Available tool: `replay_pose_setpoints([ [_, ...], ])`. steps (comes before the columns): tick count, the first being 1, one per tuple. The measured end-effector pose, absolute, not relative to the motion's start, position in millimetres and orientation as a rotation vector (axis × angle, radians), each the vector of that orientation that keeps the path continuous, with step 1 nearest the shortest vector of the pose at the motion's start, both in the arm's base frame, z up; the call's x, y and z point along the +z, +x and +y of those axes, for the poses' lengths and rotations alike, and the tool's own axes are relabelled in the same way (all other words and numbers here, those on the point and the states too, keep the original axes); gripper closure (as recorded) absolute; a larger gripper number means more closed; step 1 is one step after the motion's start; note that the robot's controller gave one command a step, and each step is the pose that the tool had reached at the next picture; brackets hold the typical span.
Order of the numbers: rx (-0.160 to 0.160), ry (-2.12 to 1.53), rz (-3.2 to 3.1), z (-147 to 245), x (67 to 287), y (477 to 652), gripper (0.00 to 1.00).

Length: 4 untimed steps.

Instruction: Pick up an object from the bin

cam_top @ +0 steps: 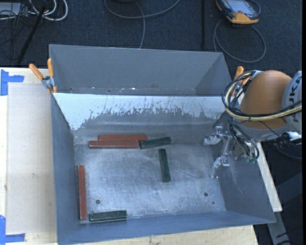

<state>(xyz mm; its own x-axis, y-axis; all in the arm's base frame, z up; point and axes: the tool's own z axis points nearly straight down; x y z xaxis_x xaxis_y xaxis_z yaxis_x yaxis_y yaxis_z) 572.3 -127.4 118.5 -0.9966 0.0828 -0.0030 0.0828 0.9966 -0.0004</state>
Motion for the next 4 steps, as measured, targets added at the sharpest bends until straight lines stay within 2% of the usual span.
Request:
replay_pose_setpoints([
  [1,0.003,0.279,3.136,-112.1,101.9,571.3,0.00],
  [2,0.001,0.584,3.086,-97.4,106.1,578.7,0.00],
  [3,-0.001,0.406,3.117,-78.9,126.8,600.4,0.00],
  [4,0.001,0.588,3.084,-49.1,120.3,606.4,0.00],
])
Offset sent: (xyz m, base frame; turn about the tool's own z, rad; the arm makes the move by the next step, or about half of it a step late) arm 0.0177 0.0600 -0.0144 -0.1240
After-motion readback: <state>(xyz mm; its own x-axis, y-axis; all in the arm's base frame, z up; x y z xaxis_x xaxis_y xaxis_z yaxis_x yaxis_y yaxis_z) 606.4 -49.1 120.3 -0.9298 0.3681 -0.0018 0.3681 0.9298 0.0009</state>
